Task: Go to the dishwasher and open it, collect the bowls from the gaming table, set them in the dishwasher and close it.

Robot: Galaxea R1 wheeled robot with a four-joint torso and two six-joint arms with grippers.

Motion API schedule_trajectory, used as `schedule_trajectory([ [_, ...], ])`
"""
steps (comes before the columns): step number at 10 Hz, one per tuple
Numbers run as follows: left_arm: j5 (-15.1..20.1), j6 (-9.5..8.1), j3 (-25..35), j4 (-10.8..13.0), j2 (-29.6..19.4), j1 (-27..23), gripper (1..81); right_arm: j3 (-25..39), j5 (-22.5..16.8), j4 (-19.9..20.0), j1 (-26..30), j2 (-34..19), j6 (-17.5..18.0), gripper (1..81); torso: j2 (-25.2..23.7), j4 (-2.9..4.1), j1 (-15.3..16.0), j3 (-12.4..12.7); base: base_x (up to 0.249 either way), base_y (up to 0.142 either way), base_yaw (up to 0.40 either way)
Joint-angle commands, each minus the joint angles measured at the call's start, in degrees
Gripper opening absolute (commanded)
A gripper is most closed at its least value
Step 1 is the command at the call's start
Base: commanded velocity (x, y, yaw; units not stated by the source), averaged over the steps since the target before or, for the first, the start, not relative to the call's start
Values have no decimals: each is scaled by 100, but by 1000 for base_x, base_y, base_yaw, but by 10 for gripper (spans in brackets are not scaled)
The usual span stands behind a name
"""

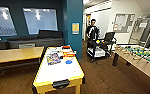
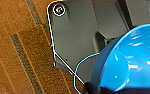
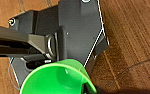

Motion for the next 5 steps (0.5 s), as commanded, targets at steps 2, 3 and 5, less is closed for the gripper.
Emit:
schedule_trajectory([
  [2, 356, 1, -33, 24, -91, -281, 10, -184, -495, 2745, 4, 368, -2758, 10, -2, 0, 0, 0, 0, 0, -362],
  [3, 348, 10, -33, 15, -109, -264, 10, -123, -531, 2765, 12, 324, -2840, 10, 0, 0, 0, 0, 0, 0, -354],
  [5, 321, 10, -24, -12, -144, -255, 10, 641, -575, 2379, 38, -36, -2910, 10, 0, 0, 0, 0, 0, 0, -347],
])
